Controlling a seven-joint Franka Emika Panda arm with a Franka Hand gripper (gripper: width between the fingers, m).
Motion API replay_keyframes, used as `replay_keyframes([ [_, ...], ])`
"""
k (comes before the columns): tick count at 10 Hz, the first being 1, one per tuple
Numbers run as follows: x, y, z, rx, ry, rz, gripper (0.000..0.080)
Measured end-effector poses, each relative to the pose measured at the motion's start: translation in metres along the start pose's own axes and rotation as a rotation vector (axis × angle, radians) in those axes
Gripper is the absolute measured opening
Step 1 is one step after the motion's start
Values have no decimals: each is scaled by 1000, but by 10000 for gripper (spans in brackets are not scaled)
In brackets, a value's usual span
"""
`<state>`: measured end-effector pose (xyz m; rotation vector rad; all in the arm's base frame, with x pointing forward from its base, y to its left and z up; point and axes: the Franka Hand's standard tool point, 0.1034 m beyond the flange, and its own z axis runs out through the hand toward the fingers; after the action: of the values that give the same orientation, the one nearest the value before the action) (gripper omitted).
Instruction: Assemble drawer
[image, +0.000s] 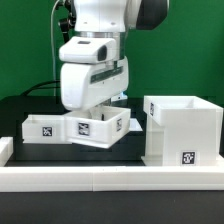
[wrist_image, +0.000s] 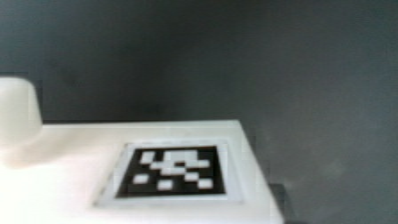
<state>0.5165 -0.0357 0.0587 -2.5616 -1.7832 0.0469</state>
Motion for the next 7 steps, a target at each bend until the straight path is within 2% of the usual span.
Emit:
replay_keyframes([
  [5,-7,1,4,6,-10,-297,42],
  [7,-7,6,8,10,-21,-396,42],
])
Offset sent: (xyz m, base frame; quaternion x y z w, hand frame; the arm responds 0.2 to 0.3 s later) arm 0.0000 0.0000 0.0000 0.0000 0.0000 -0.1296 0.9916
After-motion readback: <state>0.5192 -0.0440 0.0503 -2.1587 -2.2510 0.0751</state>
